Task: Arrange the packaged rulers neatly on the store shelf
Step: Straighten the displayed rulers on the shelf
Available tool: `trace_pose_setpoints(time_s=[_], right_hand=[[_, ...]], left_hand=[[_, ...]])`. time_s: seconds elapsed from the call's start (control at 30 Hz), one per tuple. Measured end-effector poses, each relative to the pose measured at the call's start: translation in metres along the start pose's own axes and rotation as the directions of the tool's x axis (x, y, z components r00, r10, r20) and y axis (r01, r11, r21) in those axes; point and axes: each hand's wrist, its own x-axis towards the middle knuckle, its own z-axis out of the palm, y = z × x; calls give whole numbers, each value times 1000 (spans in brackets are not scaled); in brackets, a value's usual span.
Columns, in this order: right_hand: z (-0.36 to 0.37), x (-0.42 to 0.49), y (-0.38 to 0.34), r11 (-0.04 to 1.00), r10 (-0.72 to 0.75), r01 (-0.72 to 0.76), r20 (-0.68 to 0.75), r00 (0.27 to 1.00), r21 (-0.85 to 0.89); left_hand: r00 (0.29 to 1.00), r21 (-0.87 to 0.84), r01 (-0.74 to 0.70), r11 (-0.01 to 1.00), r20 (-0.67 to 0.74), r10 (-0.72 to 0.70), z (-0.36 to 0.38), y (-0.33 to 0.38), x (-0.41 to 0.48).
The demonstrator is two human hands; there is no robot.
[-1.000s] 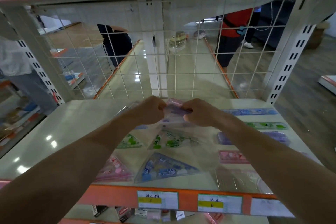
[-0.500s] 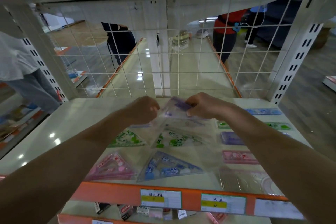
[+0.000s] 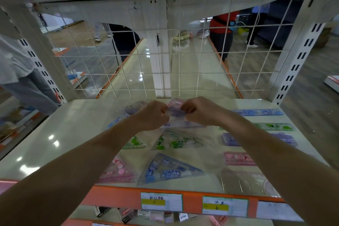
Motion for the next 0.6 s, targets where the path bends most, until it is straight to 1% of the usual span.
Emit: trace_pose_setpoints(time_s=[0.07, 0.2, 0.27, 0.33, 0.4, 0.5, 0.6], right_hand=[[-1, -1, -1, 1000, 10, -10, -21, 1000, -29], [6, -7, -4, 988, -55, 44, -70, 996, -151], [12, -8, -6, 978, -71, 47, -113, 991, -202], [19, -8, -6, 945, -135, 72, -179, 975, -320], [26, -10, -4, 915, -196, 92, -234, 952, -394], [32, -11, -3, 900, -213, 78, -274, 938, -430], [36, -11, -4, 895, -202, 55, -293, 934, -443]], left_hand=[[999, -5, 29, 1000, -22, -30, 5, -1, 1], [998, 62, 48, 997, -48, -45, 17, -1, 4], [998, 83, 47, 995, -55, -42, 23, -1, 6], [997, 90, 59, 994, -56, -54, 25, -1, 7], [996, 97, 74, 993, -49, -69, 27, -1, 8], [994, 98, 68, 993, -87, -60, 29, 2, 5], [991, 61, 60, 996, -121, -52, 33, 2, 3]])
